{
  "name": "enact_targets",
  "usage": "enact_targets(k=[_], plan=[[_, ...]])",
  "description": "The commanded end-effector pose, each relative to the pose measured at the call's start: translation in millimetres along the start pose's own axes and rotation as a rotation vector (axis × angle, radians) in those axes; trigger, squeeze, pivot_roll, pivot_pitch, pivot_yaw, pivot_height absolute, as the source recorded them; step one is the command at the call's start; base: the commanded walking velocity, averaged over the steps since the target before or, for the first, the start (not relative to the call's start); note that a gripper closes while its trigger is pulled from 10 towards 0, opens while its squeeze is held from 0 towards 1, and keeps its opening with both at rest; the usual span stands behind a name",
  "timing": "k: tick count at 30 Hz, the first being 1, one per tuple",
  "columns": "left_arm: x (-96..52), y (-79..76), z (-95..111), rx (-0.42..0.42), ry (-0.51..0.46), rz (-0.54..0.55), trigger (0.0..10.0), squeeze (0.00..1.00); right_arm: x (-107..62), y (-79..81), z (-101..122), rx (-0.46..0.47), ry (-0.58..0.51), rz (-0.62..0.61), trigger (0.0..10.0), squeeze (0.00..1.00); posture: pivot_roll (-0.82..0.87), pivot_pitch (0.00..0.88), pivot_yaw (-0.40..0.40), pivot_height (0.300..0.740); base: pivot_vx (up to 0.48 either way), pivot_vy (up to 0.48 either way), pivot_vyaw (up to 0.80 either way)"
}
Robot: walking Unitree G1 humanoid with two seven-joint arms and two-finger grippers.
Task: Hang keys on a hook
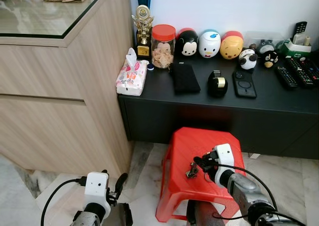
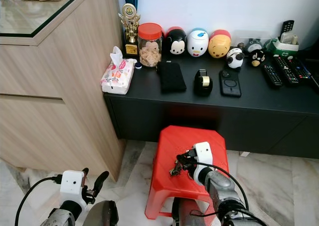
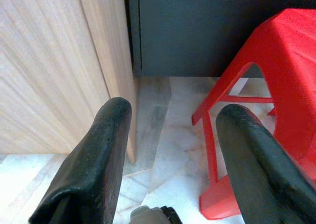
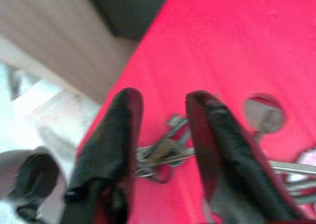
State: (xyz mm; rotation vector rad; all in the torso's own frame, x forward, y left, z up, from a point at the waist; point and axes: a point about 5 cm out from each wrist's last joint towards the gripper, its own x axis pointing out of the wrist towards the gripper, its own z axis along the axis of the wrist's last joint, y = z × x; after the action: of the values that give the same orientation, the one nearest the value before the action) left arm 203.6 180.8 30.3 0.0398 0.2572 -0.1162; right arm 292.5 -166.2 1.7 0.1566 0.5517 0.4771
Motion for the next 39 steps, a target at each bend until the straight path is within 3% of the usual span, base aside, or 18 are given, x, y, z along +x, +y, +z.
enact_targets(k=[1,5,6,7,26,39], plan=[[-3.0,1.6,-4.9,0.012,0.032,0.001,10.0,0.00,-1.2,-0.7,-1.2,0.010,0.008,0.015,10.0,1.00,0.08,0.112,-0.040,0.612,0.000,0.000,0.00],[-6.4,3.3,-5.4,0.013,0.037,0.003,10.0,0.00,-3.7,-4.1,-4.5,-0.018,0.041,0.001,10.0,1.00,0.09,0.117,-0.034,0.612,0.000,0.000,0.00],[-6.8,3.5,-5.5,0.013,0.038,0.003,10.0,0.00,-4.0,-3.5,-5.9,-0.003,0.047,0.016,10.0,0.58,0.09,0.117,-0.034,0.612,0.000,0.000,0.00],[-7.7,3.9,-5.6,0.012,0.040,0.003,10.0,0.00,-4.6,-2.5,-9.3,-0.005,0.068,0.031,10.0,0.00,0.09,0.119,-0.032,0.612,0.000,0.000,0.00],[-14.1,9.5,-4.1,0.026,0.054,-0.010,10.0,0.00,-3.9,6.7,-27.4,-0.032,0.143,0.050,10.0,0.00,0.11,0.135,-0.006,0.612,0.000,0.000,0.00],[-15.5,7.7,-5.7,0.027,0.069,-0.025,10.0,0.00,-10.3,3.1,-40.6,-0.040,0.181,0.013,10.0,0.00,0.11,0.143,0.003,0.612,0.000,0.000,0.00]])
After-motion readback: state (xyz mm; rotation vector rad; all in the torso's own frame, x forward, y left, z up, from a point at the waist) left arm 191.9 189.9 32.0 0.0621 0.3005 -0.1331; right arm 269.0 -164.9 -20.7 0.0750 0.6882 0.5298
